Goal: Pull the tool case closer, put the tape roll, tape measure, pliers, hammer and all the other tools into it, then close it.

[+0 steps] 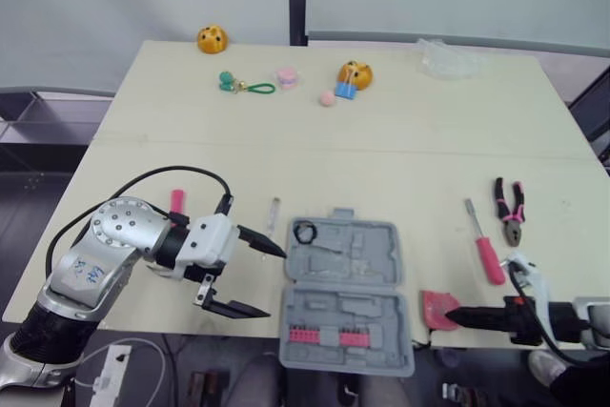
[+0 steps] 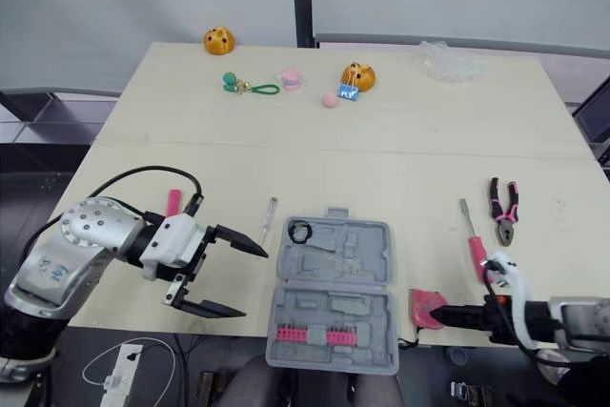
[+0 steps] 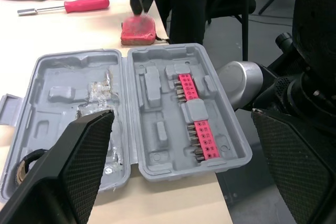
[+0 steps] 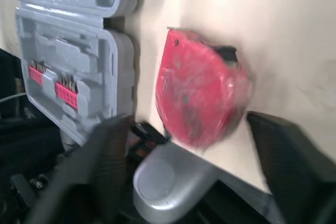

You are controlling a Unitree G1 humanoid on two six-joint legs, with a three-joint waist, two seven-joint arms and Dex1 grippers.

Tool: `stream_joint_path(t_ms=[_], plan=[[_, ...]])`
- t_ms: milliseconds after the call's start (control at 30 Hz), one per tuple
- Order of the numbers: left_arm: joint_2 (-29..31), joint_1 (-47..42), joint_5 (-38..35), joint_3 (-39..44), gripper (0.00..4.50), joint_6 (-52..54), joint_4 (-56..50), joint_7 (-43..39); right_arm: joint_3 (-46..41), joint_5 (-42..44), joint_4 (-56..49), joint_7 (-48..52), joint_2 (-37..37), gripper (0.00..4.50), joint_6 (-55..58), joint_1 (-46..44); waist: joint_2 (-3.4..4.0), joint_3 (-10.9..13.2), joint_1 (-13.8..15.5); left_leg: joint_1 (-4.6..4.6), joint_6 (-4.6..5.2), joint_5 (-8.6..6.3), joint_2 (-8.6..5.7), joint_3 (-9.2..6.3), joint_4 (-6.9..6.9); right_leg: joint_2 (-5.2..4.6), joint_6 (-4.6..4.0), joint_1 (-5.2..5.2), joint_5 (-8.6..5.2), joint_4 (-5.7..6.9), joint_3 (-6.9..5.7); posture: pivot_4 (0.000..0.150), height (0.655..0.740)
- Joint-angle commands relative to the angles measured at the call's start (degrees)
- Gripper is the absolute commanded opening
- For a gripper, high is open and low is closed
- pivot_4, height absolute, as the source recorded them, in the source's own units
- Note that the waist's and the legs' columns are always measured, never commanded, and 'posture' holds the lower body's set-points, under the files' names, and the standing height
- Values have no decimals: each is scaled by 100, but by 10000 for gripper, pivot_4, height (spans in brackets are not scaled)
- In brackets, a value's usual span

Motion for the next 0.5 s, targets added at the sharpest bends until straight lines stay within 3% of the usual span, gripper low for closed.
stream_joint_path(t_ms=[33, 200, 300, 500], plan=[[5, -101, -60, 88, 45000, -40, -118, -12, -356, -836, -414, 936, -404, 44578, -1377, 505, 0, 0, 1, 1, 0, 0, 0, 0, 0, 0, 0, 1, 0, 0, 1, 1500, 7400], [-28, -157, -66, 68, 45000, -70, -101, -32, -400, -2283, -368, 1888, -67, 44578, -4589, 721, -2, 1, -9, 33, -1, 0, 0, 16, -11, 4, 2, 19, 1, -2, 4, 1500, 7400], [-86, -206, -72, 29, 45000, -48, -133, 4, -61, -2870, -223, 2194, 202, 44578, -5884, 668, -1, 1, -15, 51, -3, -2, 3, 19, -18, 9, 2, 37, 1, -7, 6, 1500, 7400], [-187, -215, 62, -120, 45000, -125, -166, 37, 704, -3686, 525, 2136, 713, 44578, -6958, 86, 0, 1, -20, 65, -4, -2, 5, 8, -13, 11, 2, 66, 1, -18, 10, 1500, 7400]])
